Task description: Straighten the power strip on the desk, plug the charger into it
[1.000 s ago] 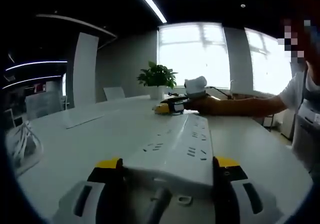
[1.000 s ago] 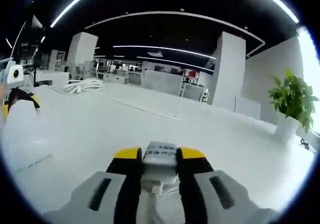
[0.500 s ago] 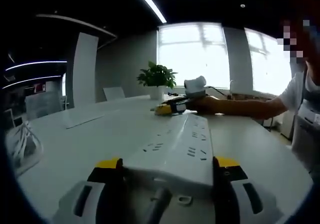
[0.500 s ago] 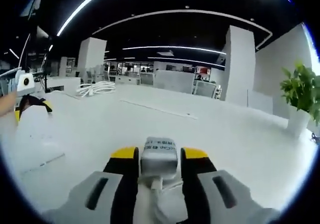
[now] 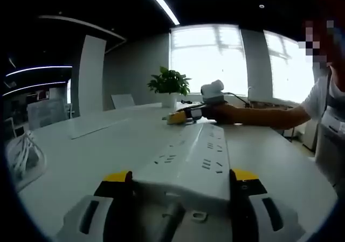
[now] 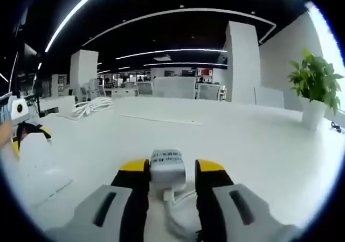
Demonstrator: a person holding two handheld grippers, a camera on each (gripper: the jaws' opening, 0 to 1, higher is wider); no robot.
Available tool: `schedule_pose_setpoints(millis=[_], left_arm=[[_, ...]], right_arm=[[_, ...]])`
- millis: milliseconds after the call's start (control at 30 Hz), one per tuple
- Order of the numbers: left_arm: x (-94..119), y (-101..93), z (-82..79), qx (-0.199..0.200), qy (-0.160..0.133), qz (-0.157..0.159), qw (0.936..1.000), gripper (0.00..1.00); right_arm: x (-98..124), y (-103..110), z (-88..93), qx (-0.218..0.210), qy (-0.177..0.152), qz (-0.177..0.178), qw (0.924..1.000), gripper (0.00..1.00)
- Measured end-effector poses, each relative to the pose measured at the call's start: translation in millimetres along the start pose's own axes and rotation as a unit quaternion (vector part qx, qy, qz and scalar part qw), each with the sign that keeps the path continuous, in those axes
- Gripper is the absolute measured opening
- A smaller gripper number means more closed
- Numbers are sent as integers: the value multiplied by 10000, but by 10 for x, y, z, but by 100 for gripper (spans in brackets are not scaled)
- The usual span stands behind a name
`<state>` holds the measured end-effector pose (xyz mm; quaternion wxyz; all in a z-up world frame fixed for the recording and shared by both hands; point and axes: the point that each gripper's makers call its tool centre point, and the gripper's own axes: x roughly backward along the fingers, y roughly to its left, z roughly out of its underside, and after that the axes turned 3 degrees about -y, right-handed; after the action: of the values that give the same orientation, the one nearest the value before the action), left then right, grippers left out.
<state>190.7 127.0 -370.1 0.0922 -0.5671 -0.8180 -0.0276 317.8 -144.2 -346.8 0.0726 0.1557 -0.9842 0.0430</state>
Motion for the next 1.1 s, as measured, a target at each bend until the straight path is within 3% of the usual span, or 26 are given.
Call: schedule_pose_setpoints(millis=[233,800,1100], left_arm=[[-3,-5,2,0,-4,-2,10000,74],[-1,23,-5,4,-11,-6,10000,74],[-4,9,-2,3,-14,-15,10000,74]], right_arm=[[-36,81,-63,-26,-115,23,9999,30],[-122,56,5,281,29,82,9996,28],[-179,43,19,187,59,123,9997,28]])
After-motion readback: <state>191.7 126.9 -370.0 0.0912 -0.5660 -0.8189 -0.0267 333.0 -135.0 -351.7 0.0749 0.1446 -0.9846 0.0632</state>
